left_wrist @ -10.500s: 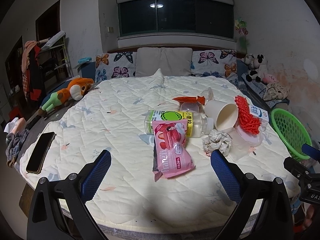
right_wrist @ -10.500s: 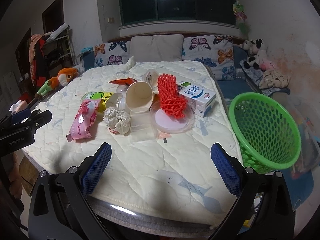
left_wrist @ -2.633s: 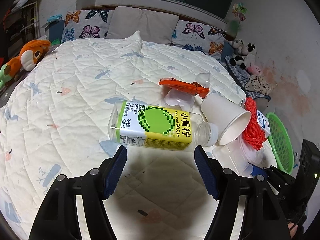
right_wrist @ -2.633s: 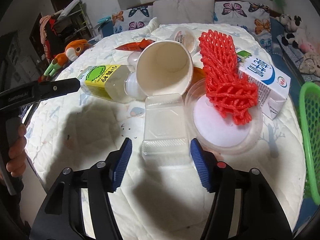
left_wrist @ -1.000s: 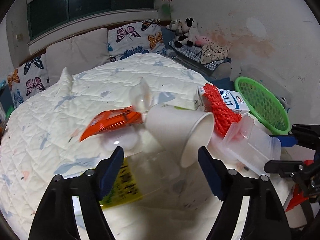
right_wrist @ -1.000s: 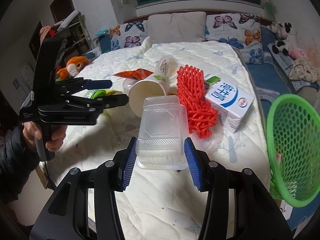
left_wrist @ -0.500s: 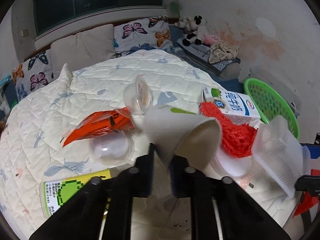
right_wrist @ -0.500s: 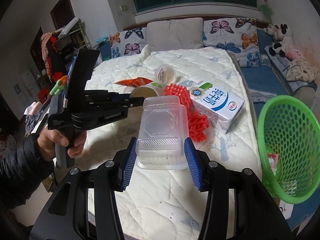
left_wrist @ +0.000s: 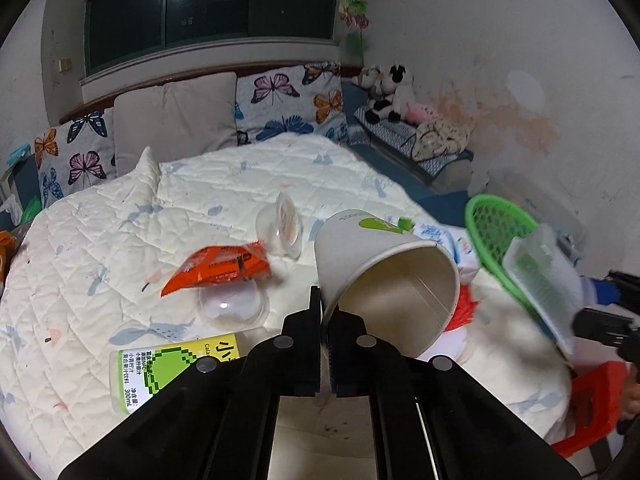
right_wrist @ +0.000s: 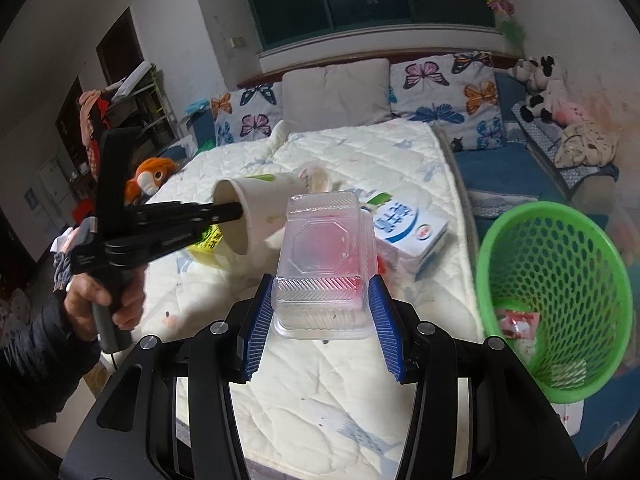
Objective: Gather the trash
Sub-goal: 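Drop the paper cup and plastic box into the green basket with both grippers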
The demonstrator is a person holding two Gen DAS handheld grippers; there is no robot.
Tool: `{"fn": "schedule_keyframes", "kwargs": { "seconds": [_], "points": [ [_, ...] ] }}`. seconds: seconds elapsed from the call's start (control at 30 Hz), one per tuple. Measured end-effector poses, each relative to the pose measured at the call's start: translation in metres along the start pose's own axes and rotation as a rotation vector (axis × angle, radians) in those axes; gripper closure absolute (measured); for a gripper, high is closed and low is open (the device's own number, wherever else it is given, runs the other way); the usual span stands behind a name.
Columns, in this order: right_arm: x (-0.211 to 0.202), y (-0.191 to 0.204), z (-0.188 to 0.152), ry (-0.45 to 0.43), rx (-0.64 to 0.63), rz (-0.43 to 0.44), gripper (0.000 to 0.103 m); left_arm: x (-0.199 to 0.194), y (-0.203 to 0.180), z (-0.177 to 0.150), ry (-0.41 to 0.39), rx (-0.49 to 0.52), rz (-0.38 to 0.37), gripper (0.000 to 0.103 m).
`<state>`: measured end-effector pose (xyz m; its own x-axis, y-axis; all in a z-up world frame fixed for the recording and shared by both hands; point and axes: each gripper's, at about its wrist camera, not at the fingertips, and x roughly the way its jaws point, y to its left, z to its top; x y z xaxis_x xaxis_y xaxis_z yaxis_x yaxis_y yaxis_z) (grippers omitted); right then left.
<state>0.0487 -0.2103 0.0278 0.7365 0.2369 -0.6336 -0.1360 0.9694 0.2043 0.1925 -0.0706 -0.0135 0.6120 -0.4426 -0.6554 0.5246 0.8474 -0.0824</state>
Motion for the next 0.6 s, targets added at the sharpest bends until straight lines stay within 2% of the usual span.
{"fn": "schedule_keyframes", "kwargs": {
  "seconds": [0.27, 0.6],
  "points": [
    [-0.013, -0.023, -0.003, -0.027, 0.040, -0.042, 0.054, -0.013, -0.030, 0.017, -0.042, 0.030, -0.058, 0.100],
    [-0.024, -0.068, -0.012, -0.033, 0.099, -0.114, 0.054, 0.005, -0.084, 0.035, -0.032, 0.080, -0.121, 0.100]
  ]
}}
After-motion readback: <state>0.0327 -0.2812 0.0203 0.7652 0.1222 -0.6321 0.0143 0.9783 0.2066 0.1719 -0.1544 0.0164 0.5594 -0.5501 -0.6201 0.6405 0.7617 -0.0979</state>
